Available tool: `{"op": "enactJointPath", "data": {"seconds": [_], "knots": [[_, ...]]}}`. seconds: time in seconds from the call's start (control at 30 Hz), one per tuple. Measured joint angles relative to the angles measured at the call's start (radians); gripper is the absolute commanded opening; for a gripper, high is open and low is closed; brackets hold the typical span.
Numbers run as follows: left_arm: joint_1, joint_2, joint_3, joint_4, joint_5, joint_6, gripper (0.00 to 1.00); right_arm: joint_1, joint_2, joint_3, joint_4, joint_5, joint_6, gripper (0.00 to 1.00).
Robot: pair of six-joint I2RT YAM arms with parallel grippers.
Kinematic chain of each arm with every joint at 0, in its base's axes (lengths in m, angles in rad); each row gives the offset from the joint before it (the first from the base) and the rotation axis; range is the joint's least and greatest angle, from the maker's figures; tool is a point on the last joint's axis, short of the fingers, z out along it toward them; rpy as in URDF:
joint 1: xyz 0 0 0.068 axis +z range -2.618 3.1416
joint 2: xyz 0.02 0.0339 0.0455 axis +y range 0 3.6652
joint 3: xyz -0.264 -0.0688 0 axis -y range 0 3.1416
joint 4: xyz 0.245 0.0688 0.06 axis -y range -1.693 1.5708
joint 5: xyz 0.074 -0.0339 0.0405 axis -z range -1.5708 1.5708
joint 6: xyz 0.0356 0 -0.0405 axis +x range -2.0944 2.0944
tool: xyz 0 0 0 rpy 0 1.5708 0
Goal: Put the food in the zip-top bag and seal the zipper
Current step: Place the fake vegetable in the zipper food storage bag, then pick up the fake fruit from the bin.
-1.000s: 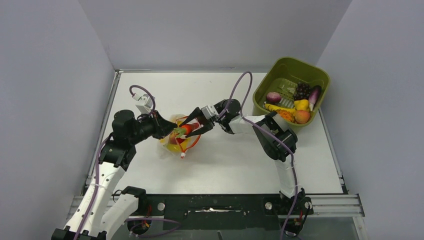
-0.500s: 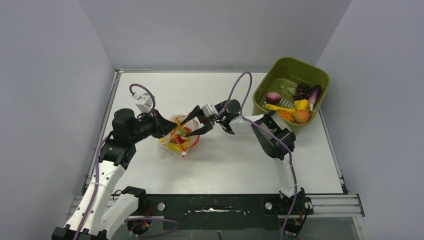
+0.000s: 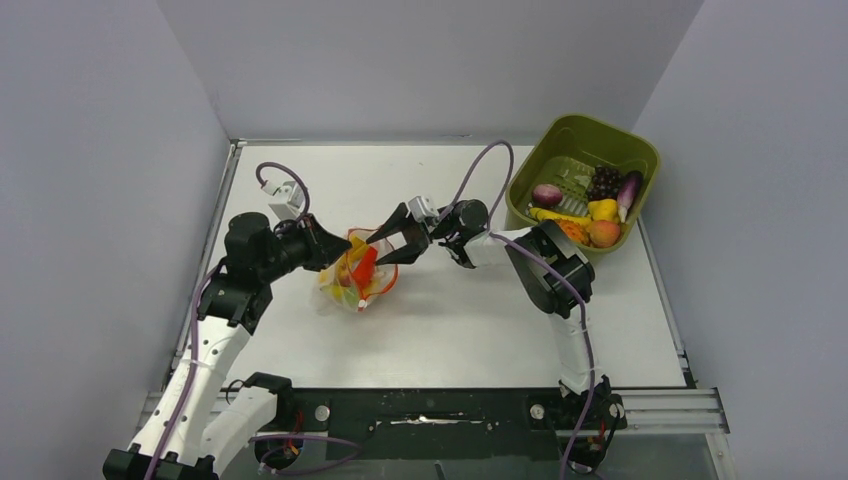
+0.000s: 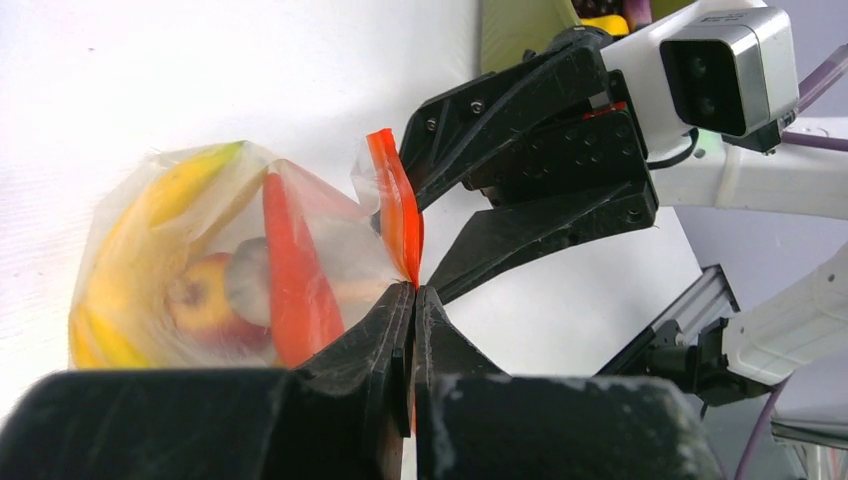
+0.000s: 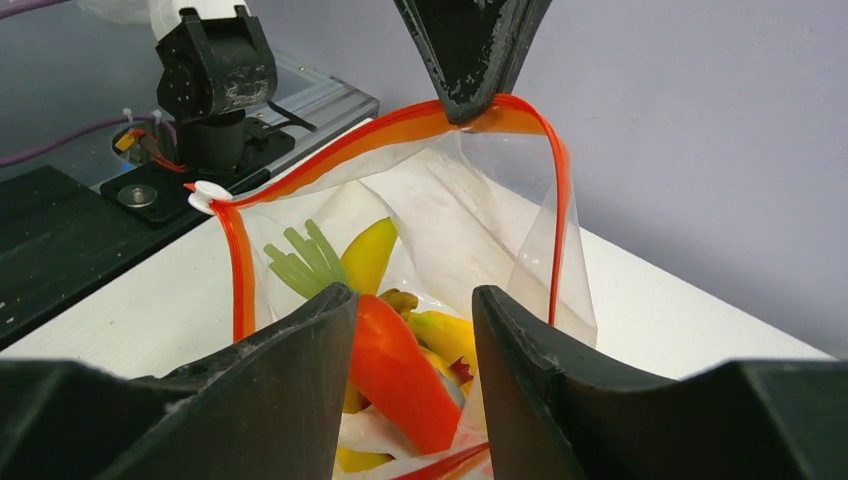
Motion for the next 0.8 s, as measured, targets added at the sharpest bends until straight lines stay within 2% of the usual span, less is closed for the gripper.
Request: {"op": "enactJointPath", "data": {"seconds": [0.17,0.37,0.67,0.73,0.8], "knots": [[0.0,0.0,0.01,-0.011,-0.051,0.002,0.0,-0.01,-0.002,-0.024,0.0,0.063,0.083,0.3],[0.0,-0.001,0.01,-0.014,-0.095,0.012,0.0,-0.023,-0.033,-0.098,0.0,0.186,0.187,0.27],[0.0,-0.011,-0.022,0.008,-0.103,0.02,0.0,-0.029,-0.279,-0.226,-0.031,0.292,0.193,0.35],[0.0,-0.013,-0.036,0.018,-0.102,0.021,0.0,-0.032,-0.342,-0.236,-0.127,0.333,0.165,0.4],[0.0,-0.016,-0.051,0.032,-0.102,0.024,0.0,-0.034,-0.411,-0.212,-0.344,0.407,0.103,0.43]]}}
